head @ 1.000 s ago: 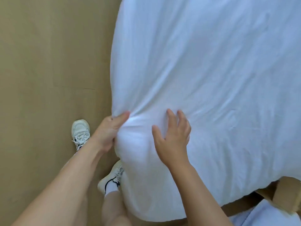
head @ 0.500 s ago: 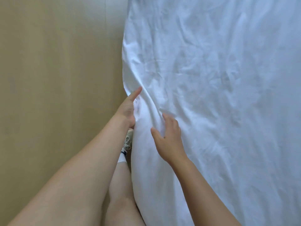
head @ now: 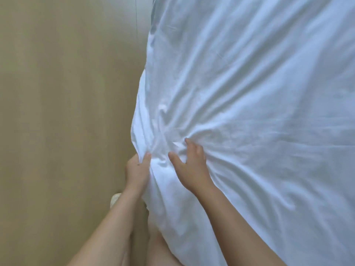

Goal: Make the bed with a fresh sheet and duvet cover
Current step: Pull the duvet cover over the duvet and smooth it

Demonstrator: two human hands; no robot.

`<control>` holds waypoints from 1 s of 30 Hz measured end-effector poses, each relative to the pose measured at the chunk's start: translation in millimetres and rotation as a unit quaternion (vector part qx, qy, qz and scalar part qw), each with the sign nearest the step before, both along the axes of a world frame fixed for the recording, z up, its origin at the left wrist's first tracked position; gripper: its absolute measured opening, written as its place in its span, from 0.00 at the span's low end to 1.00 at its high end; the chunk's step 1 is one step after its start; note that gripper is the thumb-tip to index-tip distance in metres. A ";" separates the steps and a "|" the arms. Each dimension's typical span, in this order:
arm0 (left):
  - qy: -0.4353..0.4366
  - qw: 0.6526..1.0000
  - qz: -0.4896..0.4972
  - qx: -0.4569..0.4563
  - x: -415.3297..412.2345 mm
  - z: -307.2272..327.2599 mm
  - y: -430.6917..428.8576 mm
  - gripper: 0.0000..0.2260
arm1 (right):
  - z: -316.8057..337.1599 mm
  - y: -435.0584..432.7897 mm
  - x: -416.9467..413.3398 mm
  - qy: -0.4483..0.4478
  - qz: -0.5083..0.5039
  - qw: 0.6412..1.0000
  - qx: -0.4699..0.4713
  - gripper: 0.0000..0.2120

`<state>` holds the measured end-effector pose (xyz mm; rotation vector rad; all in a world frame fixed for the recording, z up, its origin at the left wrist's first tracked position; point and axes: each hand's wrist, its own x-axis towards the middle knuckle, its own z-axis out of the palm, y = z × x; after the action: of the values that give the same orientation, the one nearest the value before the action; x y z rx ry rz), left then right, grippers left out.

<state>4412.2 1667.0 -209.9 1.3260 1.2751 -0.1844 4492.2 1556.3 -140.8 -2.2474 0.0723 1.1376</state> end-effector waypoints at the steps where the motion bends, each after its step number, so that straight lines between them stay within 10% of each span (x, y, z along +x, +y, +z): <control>1: -0.013 0.999 -0.043 0.009 6.1 11.1 -9.5 0.09 | 1.9 6.8 8.0 0.010 -0.025 0.999 0.019 0.36; 5: -0.046 0.979 -0.195 0.036 5.4 52.8 -40.5 0.17 | 10.2 35.6 47.5 0.031 -0.018 0.999 -0.026 0.41; 8: -0.134 0.932 -0.336 0.027 15.3 75.1 -21.1 0.13 | 10.2 44.0 79.7 -0.003 0.046 0.993 -0.111 0.16; 11: -0.134 0.968 -0.209 -0.037 85.3 49.8 42.0 0.03 | 6.2 44.8 96.2 -0.012 0.079 0.985 -0.152 0.06; 13: -0.100 0.983 -0.095 -0.122 157.9 25.8 90.5 0.23 | 4.8 45.0 98.3 0.013 0.068 0.981 -0.182 0.06; 17: -0.108 0.923 -0.002 -0.368 293.1 4.0 145.6 0.26 | 13.1 64.1 94.7 0.081 -0.017 0.969 -0.232 0.07; 20: -0.098 0.946 -0.054 -0.303 345.5 19.1 153.6 0.26 | 23.6 112.3 120.8 0.065 -0.126 0.973 -0.183 0.09; 25: -0.148 0.974 -0.103 -0.137 312.0 71.1 187.2 0.07 | 22.4 197.6 206.2 -0.108 -0.173 0.969 -0.137 0.40; 30: -0.086 0.968 -0.181 -0.150 313.3 69.3 229.6 0.05 | 18.8 215.4 222.8 -0.077 -0.025 0.978 -0.192 0.14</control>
<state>4725.5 1896.6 -140.6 1.2700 0.8140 -0.4885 4715.0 1771.7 -121.9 -2.6489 0.3081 0.9839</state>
